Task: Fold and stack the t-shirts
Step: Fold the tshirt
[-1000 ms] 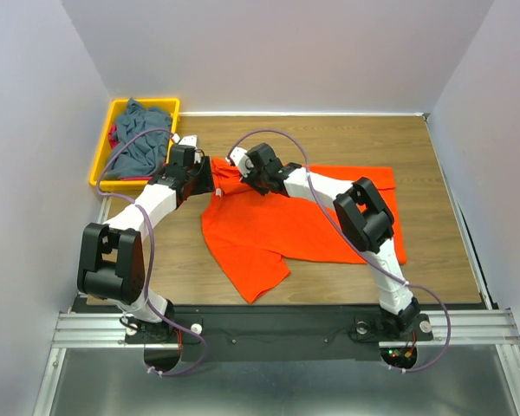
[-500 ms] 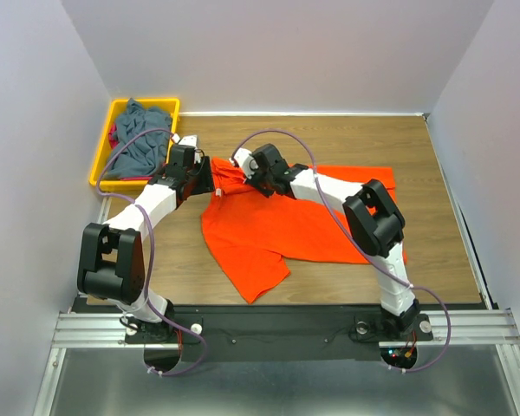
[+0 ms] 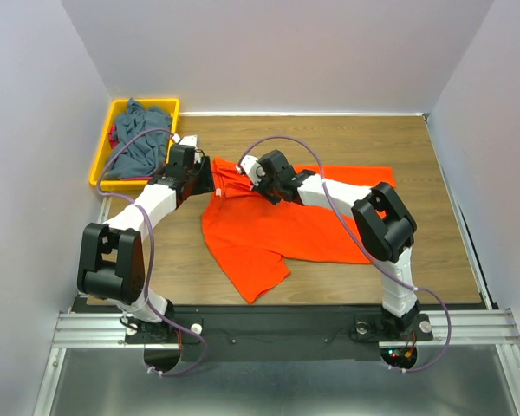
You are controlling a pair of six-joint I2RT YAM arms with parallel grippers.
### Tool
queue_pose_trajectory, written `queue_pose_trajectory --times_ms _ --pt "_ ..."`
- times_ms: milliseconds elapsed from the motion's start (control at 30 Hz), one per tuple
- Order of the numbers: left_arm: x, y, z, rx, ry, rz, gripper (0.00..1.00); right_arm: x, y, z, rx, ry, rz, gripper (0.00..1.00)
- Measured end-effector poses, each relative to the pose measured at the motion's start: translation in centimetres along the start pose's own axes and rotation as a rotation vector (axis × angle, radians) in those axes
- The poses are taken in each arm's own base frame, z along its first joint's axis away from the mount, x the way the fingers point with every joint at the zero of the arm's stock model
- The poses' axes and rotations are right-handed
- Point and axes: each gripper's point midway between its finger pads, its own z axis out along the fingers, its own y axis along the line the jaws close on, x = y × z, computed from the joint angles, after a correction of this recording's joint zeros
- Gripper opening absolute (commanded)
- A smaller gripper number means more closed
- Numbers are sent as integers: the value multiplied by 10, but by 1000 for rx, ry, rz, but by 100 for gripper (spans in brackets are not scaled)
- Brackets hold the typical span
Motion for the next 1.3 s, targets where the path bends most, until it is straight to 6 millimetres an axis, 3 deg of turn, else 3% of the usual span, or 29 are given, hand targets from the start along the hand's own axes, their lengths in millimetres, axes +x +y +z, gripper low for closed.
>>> queue_pose_trajectory --times_ms 333,600,800,900,1000,1300 --pt "2 -11 -1 56 15 -17 70 21 9 3 -19 43 15 22" --pt "6 -11 -1 56 21 -36 71 20 11 0 -18 41 52 59" --pt "6 -18 -2 81 30 -79 71 -2 3 -25 6 -21 117 79" --pt "-5 -30 3 103 20 -61 71 -15 -7 -44 28 -69 170 84" --pt "-15 -46 13 127 14 -43 71 -14 -15 -63 45 -93 232 84" --pt "-23 -72 48 128 44 -44 64 22 -28 -98 112 -73 386 84"
